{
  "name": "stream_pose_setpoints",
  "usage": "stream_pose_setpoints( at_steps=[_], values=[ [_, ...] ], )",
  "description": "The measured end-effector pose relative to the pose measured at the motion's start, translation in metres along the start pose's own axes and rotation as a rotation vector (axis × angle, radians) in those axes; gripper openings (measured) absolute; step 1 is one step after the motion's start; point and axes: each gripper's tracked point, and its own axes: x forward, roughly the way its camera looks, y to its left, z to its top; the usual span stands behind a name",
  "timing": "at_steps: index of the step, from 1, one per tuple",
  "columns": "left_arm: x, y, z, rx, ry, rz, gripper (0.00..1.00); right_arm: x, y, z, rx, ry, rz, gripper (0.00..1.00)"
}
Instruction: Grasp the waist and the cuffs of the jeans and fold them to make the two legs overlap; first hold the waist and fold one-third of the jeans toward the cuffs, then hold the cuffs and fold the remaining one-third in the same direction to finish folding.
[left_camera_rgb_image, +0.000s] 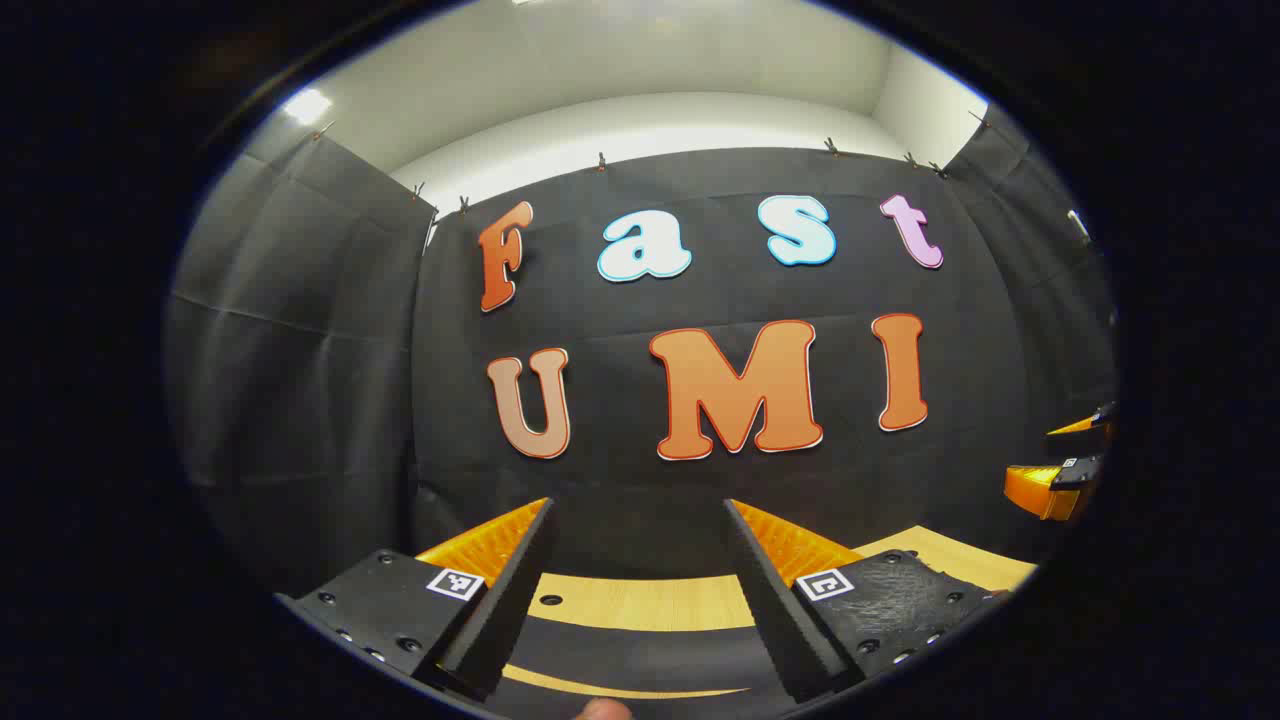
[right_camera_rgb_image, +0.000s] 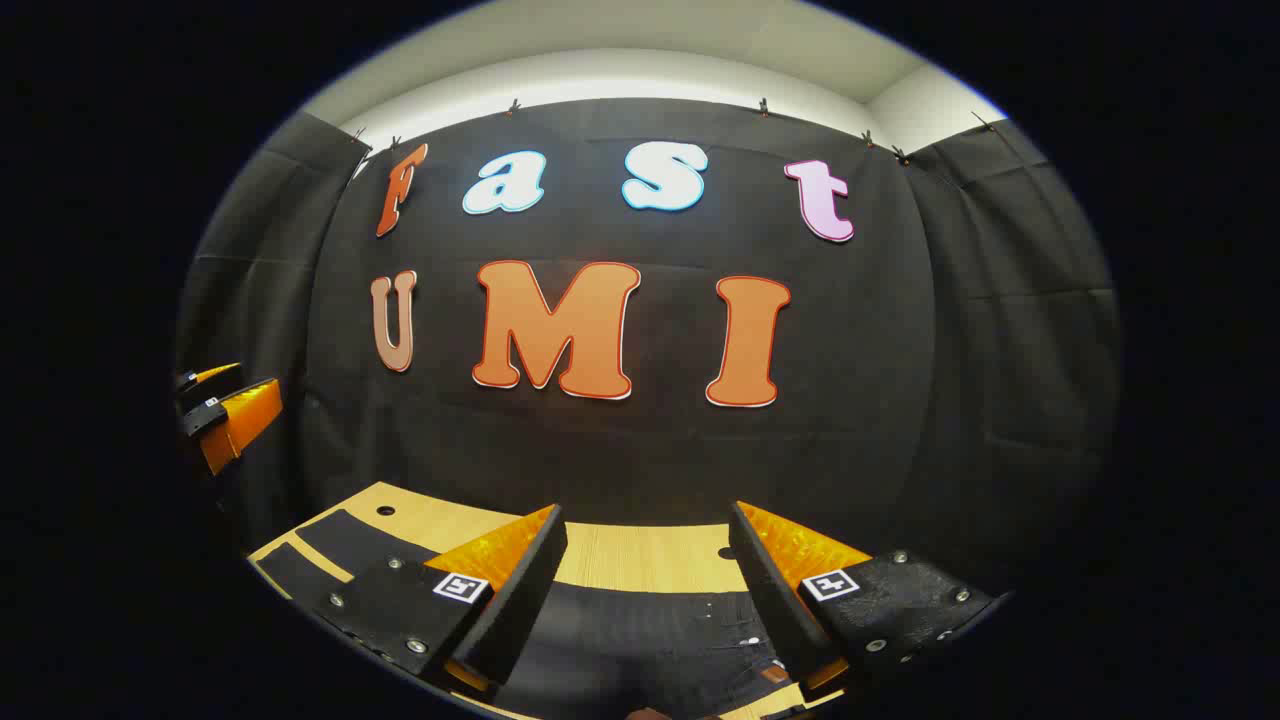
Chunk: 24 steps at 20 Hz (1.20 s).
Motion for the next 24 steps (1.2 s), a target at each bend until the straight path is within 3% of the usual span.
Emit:
stream_pose_setpoints(
  at_steps=[8,24],
  values=[
    [-0.005,0.005,-0.009,-0.050,0.022,0.002,0.99,-0.005,-0.001,0.002,0.009,-0.006,-0.005,0.98],
    [-0.023,-0.007,-0.030,-0.014,0.058,-0.022,0.99,-0.013,0.005,-0.003,0.020,-0.011,0.017,0.98]
  ],
)
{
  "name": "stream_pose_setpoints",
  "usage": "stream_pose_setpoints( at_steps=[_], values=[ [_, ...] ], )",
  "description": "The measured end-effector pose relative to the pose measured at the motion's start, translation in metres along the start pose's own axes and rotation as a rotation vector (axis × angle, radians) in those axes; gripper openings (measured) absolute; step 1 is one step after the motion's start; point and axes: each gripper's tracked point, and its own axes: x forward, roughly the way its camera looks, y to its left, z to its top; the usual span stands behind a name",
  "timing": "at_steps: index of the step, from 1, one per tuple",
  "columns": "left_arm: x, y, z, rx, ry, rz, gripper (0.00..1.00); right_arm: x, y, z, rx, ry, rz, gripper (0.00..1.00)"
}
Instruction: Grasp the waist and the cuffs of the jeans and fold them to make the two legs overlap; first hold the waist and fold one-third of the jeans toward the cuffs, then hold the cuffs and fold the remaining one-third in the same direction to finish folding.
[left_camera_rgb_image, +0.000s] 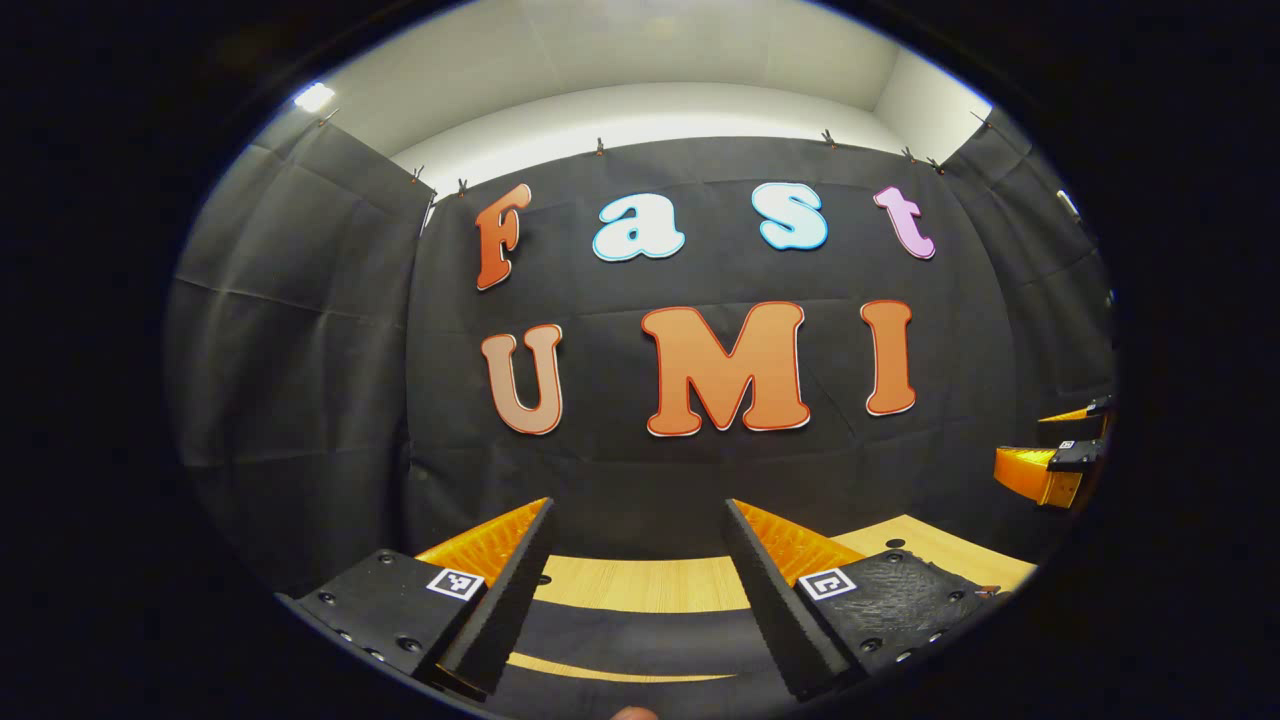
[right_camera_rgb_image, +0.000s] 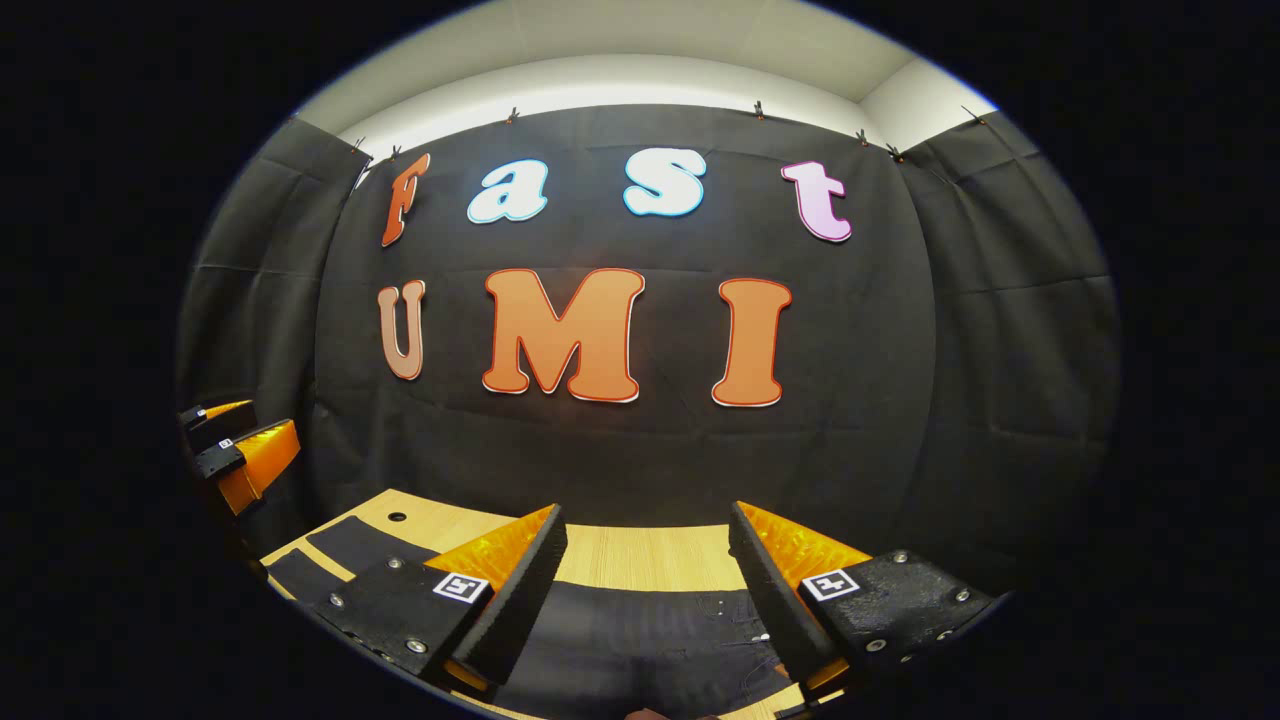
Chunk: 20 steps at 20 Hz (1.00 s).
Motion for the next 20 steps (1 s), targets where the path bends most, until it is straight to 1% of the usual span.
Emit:
stream_pose_setpoints(
  at_steps=[3,9,11,13,16,20],
  values=[
    [0.003,0.015,-0.020,-0.015,0.068,0.038,0.98,0.005,-0.015,-0.017,0.000,0.055,-0.025,0.98],
    [0.006,0.064,-0.058,-0.024,0.206,0.171,0.98,0.011,-0.061,-0.076,0.046,0.234,-0.092,0.98],
    [0.006,0.079,-0.074,-0.026,0.263,0.215,0.98,0.014,-0.071,-0.092,0.053,0.277,-0.102,0.98],
    [0.003,0.094,-0.087,-0.034,0.307,0.261,0.99,0.016,-0.077,-0.105,0.080,0.311,-0.094,0.98],
    [-0.002,0.115,-0.112,-0.055,0.385,0.325,0.99,0.021,-0.087,-0.131,0.107,0.385,-0.103,0.98],
    [-0.014,0.140,-0.149,-0.074,0.497,0.405,0.99,0.024,-0.099,-0.164,0.124,0.489,-0.085,0.99]
  ],
)
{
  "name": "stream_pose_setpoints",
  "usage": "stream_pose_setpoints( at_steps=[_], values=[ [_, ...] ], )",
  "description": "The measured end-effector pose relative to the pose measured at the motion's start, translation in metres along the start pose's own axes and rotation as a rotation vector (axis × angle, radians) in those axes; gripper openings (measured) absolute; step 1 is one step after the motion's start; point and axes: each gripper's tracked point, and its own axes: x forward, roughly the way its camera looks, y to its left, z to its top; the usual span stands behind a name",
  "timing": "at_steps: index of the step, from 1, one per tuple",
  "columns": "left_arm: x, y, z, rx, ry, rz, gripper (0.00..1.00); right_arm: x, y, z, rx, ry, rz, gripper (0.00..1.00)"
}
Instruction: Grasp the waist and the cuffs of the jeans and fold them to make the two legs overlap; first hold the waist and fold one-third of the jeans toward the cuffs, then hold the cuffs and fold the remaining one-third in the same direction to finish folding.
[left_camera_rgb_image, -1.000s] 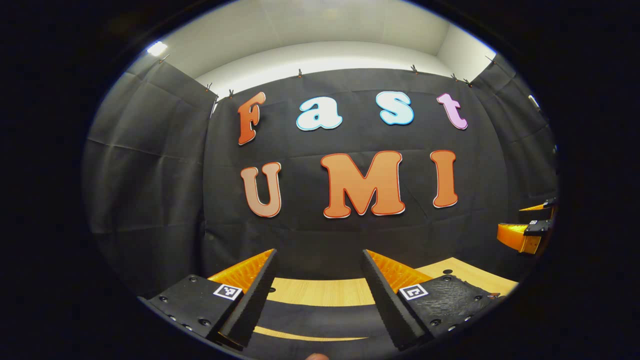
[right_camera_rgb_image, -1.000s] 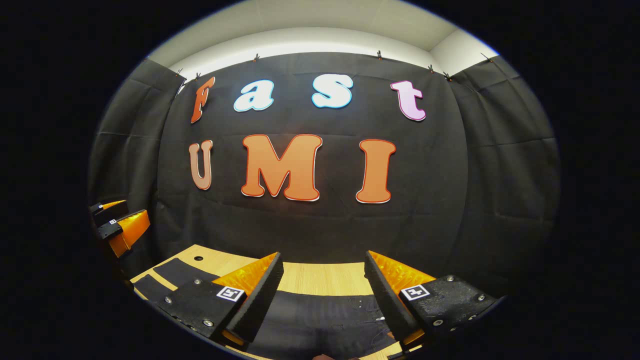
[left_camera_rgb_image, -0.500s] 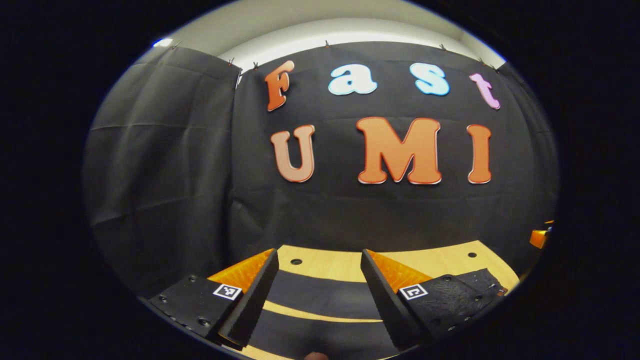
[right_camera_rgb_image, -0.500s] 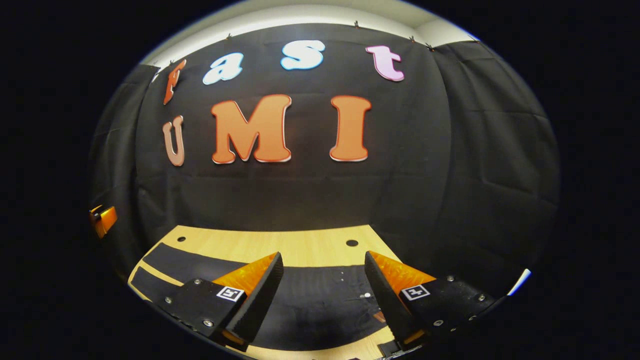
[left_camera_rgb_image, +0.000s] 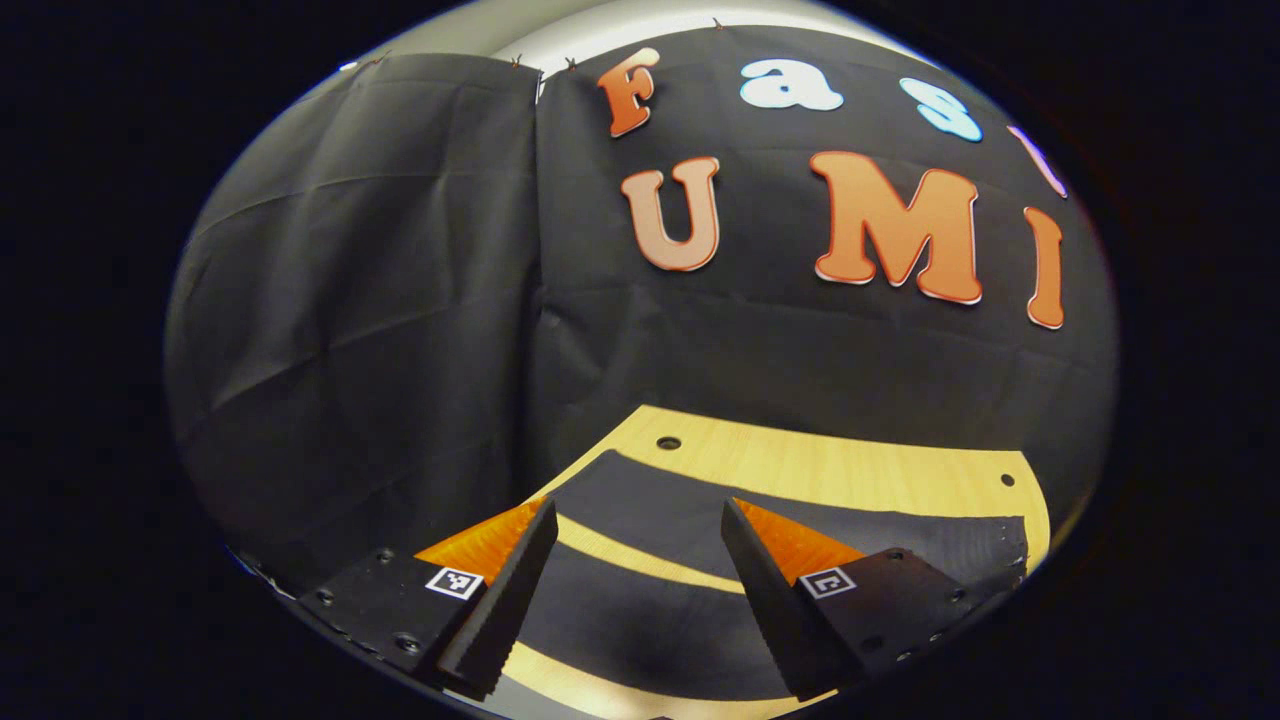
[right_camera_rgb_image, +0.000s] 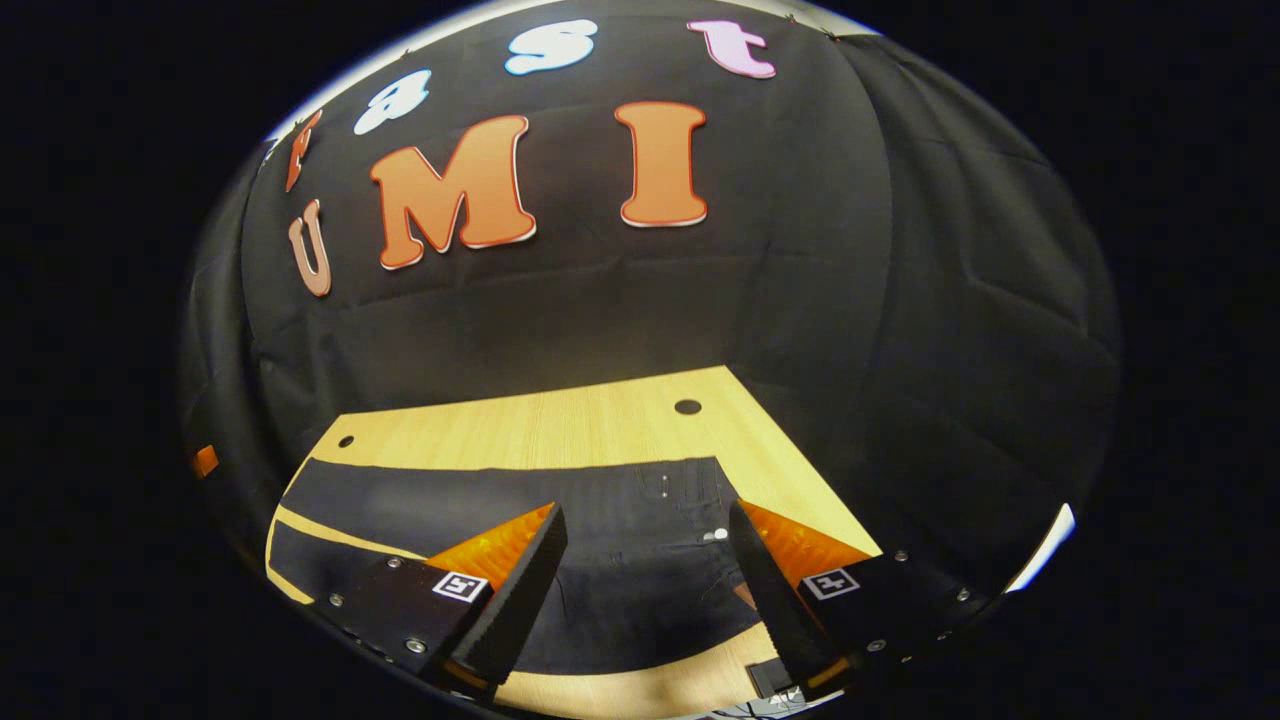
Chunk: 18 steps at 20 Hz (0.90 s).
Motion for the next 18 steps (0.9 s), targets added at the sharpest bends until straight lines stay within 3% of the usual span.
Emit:
stream_pose_setpoints(
  at_steps=[6,18],
  values=[
    [0.021,0.045,-0.056,-0.082,0.180,0.109,0.99,0.017,-0.021,-0.030,0.016,0.100,-0.006,0.99],
    [0.116,0.112,-0.167,-0.281,0.612,0.199,0.99,0.053,-0.072,-0.145,0.294,0.509,-0.195,0.99]
  ],
)
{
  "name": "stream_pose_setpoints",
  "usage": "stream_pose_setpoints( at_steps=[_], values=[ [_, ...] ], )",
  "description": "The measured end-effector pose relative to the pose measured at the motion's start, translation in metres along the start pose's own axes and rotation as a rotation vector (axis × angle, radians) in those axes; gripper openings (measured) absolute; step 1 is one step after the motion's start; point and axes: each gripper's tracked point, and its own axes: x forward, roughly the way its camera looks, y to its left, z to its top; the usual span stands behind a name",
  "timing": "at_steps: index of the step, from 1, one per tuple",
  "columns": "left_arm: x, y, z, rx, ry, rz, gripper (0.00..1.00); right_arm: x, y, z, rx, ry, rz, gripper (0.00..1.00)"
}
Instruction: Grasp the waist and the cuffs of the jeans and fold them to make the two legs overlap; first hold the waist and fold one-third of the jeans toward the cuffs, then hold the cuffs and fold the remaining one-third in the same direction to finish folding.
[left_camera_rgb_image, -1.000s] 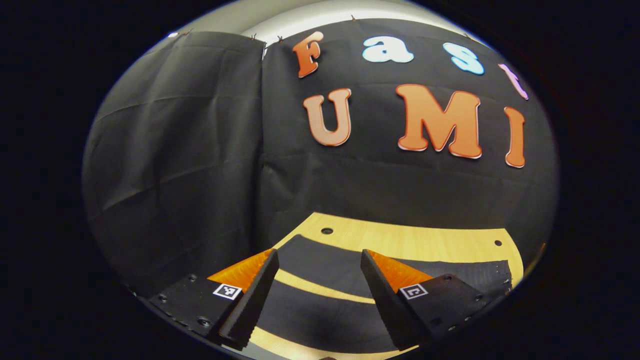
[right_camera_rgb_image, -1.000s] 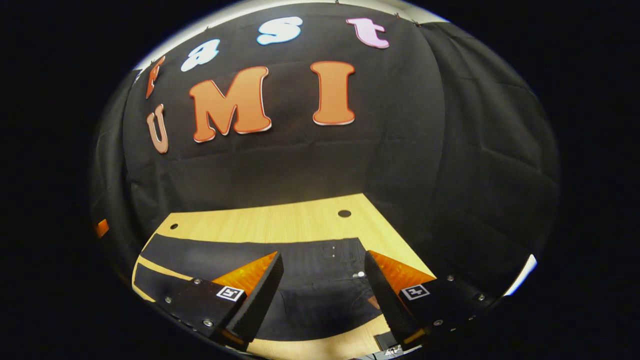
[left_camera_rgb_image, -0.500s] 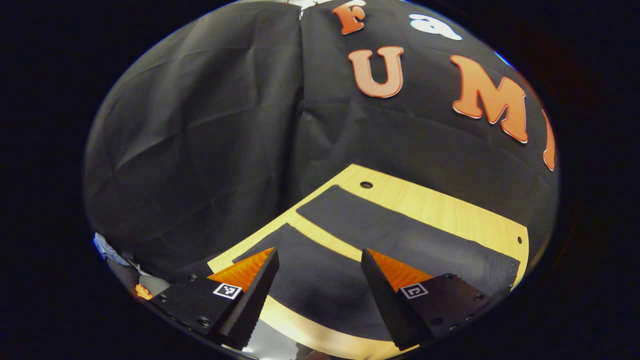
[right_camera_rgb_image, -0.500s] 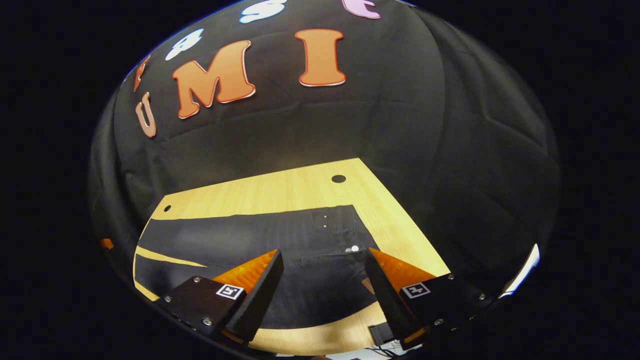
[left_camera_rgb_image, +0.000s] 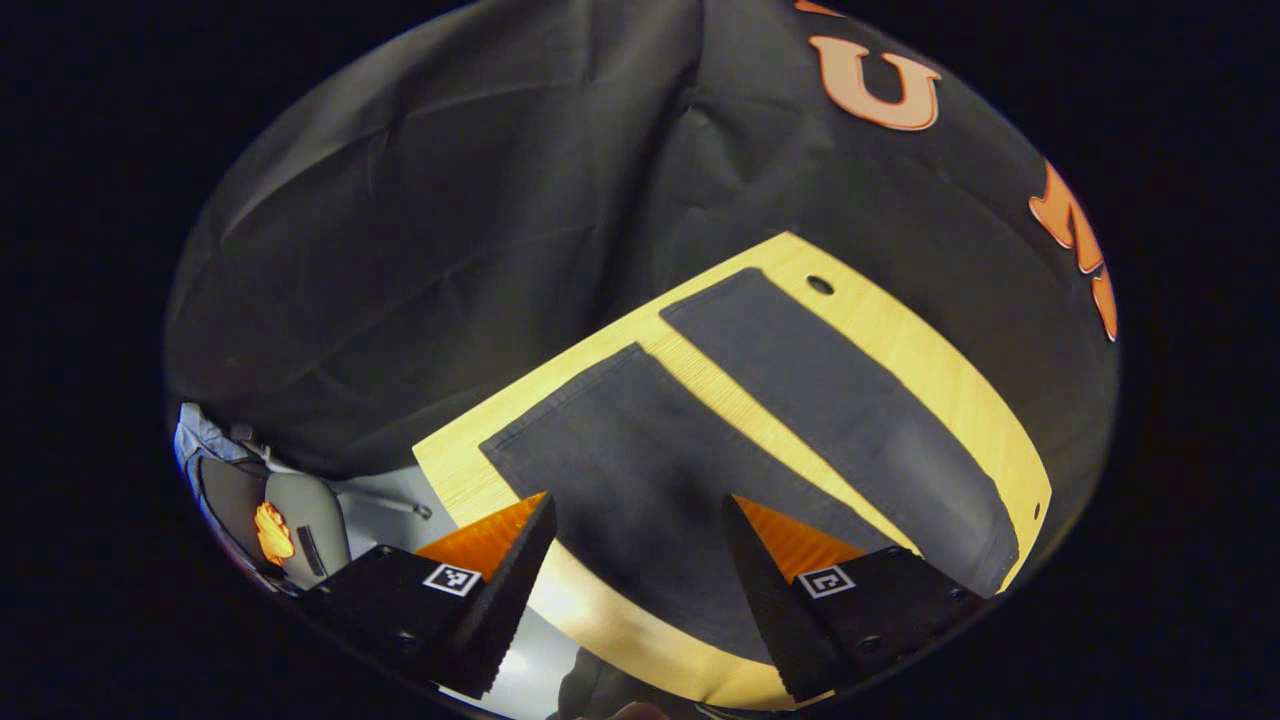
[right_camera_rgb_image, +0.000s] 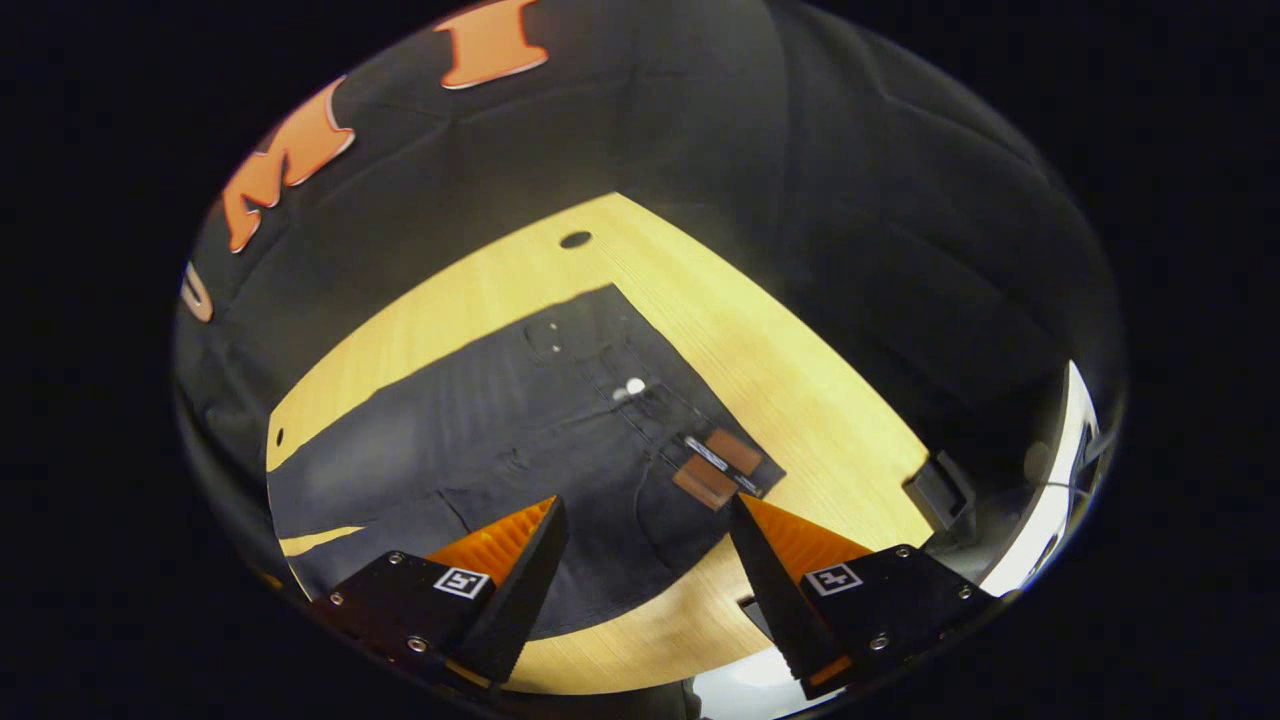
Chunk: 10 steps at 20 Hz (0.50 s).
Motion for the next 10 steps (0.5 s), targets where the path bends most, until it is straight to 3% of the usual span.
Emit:
stream_pose_setpoints(
  at_steps=[4,10],
  values=[
    [0.028,-0.001,0.022,-0.042,0.140,0.043,0.99,0.022,-0.003,-0.010,0.067,0.089,-0.006,0.98],
    [0.079,0.025,0.019,-0.162,0.329,0.102,0.99,0.046,-0.009,-0.018,0.113,0.172,-0.038,0.98]
  ],
)
